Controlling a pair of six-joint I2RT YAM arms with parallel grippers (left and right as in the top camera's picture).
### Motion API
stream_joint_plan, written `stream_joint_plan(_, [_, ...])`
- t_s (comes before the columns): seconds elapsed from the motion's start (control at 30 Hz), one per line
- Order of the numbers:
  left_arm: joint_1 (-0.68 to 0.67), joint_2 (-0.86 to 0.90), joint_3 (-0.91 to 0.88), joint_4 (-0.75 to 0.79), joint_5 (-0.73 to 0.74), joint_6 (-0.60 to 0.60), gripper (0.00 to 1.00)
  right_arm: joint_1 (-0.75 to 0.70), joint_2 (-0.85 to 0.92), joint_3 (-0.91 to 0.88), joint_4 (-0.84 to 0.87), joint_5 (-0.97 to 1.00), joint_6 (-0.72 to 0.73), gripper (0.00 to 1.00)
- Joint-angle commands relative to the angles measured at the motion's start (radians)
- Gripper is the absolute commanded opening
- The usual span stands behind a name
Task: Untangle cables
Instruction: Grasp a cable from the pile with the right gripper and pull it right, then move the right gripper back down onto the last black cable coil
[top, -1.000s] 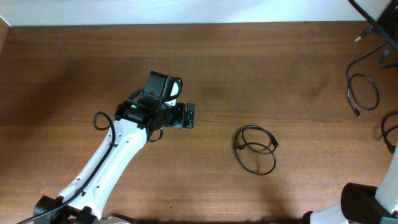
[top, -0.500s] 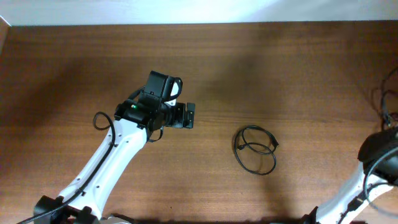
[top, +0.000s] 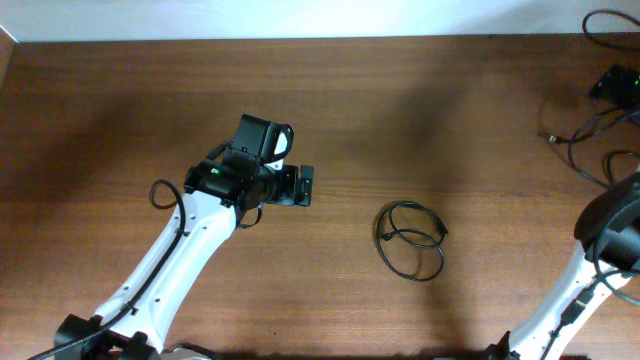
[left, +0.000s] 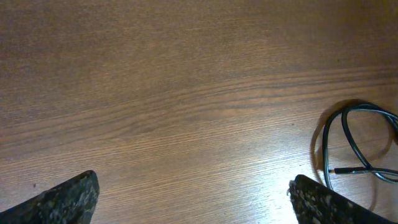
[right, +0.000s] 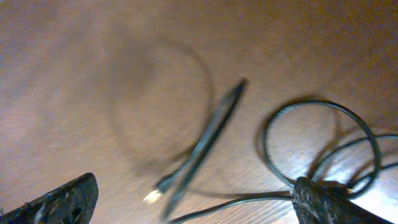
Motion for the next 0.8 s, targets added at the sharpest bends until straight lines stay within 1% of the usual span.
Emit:
stream_joint_plan(0.0, [0.002, -0.018, 0.001, 0.002, -0.008, -0.01, 0.99, 0.068, -0.171, 0.014, 0.003, -0.106, -0.166, 0.99])
stream_joint_plan(0.03, [0.002, -0.018, 0.001, 0.001, -0.008, -0.01, 0.99, 0.111, -0.208, 0.014, 0.002, -0.106, -0.23, 0.99])
stream_joint_plan(0.13, [0.002, -0.018, 0.001, 0.001, -0.008, -0.01, 0.99, 0.215, -0.246, 0.014, -0.043, -0.126, -0.245, 0.99])
stream_joint_plan(0.23, [0.002, -0.018, 0.001, 0.002, -0.008, -0.01, 0.99, 0.315, -0.246, 0.013, -0.187, -0.222, -0.245, 0.99])
stream_joint_plan(0.33, [0.002, -0.018, 0.001, 0.002, -0.008, -0.01, 0.99, 0.382, -0.246, 0.013, -0.369, -0.224, -0.249, 0.99])
stream_joint_plan(0.37, [0.002, -0.018, 0.001, 0.002, -0.008, -0.01, 0.99, 0.403, -0.246, 0.013, -0.455, -0.243, -0.304, 1.0])
stream_joint_plan(0.4, [0.002, -0.018, 0.001, 0.002, -0.007, -0.01, 0.99, 0.412, -0.246, 0.012, -0.51, -0.274, -0.346, 0.96])
stream_joint_plan(0.43, [0.002, -0.018, 0.001, 0.001, -0.007, -0.01, 0.99, 0.428, -0.247, -0.003, -0.547, -0.323, -0.349, 0.88])
stream_joint_plan(0.5, [0.002, -0.018, 0.001, 0.002, -0.008, -0.01, 0.99, 0.46, -0.248, -0.053, -0.547, -0.334, -0.353, 0.87])
stream_joint_plan(0.57, [0.002, -0.018, 0.001, 0.001, -0.008, -0.01, 0.99, 0.491, -0.248, -0.142, -0.547, -0.325, -0.361, 0.87])
stream_joint_plan(0.6, [0.002, -0.018, 0.001, 0.002, -0.008, -0.01, 0.99, 0.509, -0.253, -0.238, -0.547, -0.332, -0.36, 0.86])
stream_joint_plan(0.67, [0.002, -0.018, 0.001, 0.002, -0.008, -0.01, 0.99, 0.533, -0.263, -0.373, -0.547, -0.346, -0.366, 0.86])
stream_joint_plan(0.73, [0.002, -0.018, 0.001, 0.002, -0.008, -0.01, 0.99, 0.555, -0.265, -0.422, -0.547, -0.351, -0.369, 0.86])
stream_joint_plan(0.77, [0.002, -0.018, 0.001, 0.002, -0.007, -0.01, 0.99, 0.576, -0.276, -0.447, -0.547, -0.382, -0.42, 0.86])
